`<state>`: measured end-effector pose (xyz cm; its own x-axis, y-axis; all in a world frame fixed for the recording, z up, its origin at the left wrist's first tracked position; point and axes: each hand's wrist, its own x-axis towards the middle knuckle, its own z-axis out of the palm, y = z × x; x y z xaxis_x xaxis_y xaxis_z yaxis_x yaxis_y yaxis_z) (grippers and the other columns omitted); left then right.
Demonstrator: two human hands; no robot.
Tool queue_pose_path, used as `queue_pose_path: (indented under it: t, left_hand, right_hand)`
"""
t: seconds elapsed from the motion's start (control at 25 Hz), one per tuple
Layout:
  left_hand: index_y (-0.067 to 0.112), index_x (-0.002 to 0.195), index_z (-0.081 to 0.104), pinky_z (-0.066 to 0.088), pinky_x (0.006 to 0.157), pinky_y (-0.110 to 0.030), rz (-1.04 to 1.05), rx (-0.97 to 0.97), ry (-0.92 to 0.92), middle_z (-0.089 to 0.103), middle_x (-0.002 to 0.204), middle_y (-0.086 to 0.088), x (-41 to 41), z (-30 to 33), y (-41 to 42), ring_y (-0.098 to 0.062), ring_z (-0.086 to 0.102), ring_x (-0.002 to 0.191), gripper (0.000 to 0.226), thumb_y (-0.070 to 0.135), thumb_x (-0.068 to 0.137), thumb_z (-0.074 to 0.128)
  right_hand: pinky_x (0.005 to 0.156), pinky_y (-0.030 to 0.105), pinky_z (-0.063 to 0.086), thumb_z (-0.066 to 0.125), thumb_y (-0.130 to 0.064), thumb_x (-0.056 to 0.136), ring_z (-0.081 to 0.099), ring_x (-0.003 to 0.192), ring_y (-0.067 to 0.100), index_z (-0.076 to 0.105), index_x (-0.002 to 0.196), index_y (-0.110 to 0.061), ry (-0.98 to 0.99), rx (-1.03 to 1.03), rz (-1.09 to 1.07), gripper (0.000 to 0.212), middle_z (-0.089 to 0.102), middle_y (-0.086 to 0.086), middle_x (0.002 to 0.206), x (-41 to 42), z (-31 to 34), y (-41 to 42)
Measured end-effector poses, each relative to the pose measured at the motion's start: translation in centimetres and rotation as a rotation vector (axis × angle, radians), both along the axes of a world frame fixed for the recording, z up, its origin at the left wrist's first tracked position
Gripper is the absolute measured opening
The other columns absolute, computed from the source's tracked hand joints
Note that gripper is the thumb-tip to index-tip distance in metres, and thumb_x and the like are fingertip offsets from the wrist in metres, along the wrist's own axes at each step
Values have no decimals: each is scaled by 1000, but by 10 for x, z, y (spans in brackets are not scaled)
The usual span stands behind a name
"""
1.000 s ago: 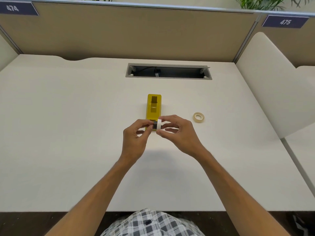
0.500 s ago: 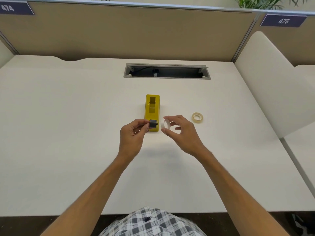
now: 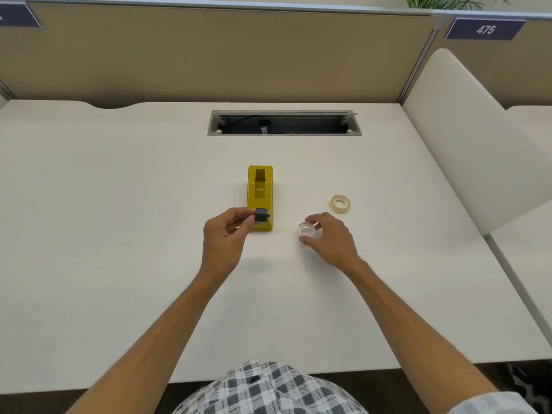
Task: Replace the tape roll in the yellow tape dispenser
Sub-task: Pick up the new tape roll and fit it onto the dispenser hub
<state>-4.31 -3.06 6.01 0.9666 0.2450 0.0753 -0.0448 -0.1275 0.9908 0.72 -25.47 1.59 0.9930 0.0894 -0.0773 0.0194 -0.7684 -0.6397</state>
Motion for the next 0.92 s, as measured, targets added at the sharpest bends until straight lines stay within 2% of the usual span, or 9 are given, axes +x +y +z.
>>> queue_pose_path:
  t: [0.24, 0.36, 0.52, 0.64, 0.8, 0.84, 0.92]
  left_hand:
    - [17, 99, 72, 57, 77, -21, -1, -2, 16, 75, 94, 4, -4, -2, 0, -10, 72, 86, 16, 7, 89, 66]
    - [22, 96, 72, 57, 76, -20, 4, -6, 17, 75, 92, 10, -3, -1, 0, -8, 72, 85, 18, 7, 88, 66]
    - [25, 95, 72, 57, 77, -19, 3, 3, 17, 75, 91, 14, -3, -1, 0, -7, 72, 85, 20, 7, 88, 66]
    - [28, 94, 72, 58, 80, -21, 9, 12, 30, 75, 92, 12, -2, -1, 1, -7, 72, 86, 22, 8, 87, 67]
    - [31, 92, 72, 58, 82, -24, 5, 16, 41, 75, 92, 12, -2, -1, 2, -8, 72, 87, 23, 9, 87, 68]
    - [31, 93, 72, 58, 83, -25, 6, 21, 43, 75, 93, 11, -1, -1, 2, -8, 72, 87, 23, 9, 87, 68]
    - [30, 94, 72, 58, 84, -27, 10, 29, 47, 75, 95, 9, 0, -1, 2, -9, 72, 89, 22, 9, 87, 67]
  right_hand:
    - [83, 38, 51, 78, -33, 74, 62, 98, 15, 65, 111, -26, 35, 28, -26, 40, 66, -9, 109, 1, -10, -3]
    - [83, 36, 51, 78, -41, 72, 62, 96, 13, 65, 112, -26, 32, 26, -18, 44, 65, -10, 109, 2, -11, -1]
    - [75, 32, 50, 69, -47, 79, 65, 87, 12, 66, 109, -27, -162, -58, -149, 36, 65, -12, 104, 12, -6, -5]
    - [76, 32, 47, 67, -36, 84, 63, 101, 22, 62, 119, -18, -286, -186, -236, 40, 62, -1, 119, 31, -3, -19]
    - [97, 44, 42, 62, -32, 90, 41, 132, 29, 41, 143, -11, -33, -470, -106, 61, 38, 6, 152, 60, -1, -38]
    - [99, 44, 40, 60, -32, 91, 39, 134, 30, 39, 144, -12, 9, -513, -72, 61, 35, 5, 153, 65, 0, -42]
    - [98, 44, 40, 58, -30, 91, 43, 130, 31, 41, 143, -15, 26, -529, -48, 56, 43, 4, 148, 73, 0, -47]
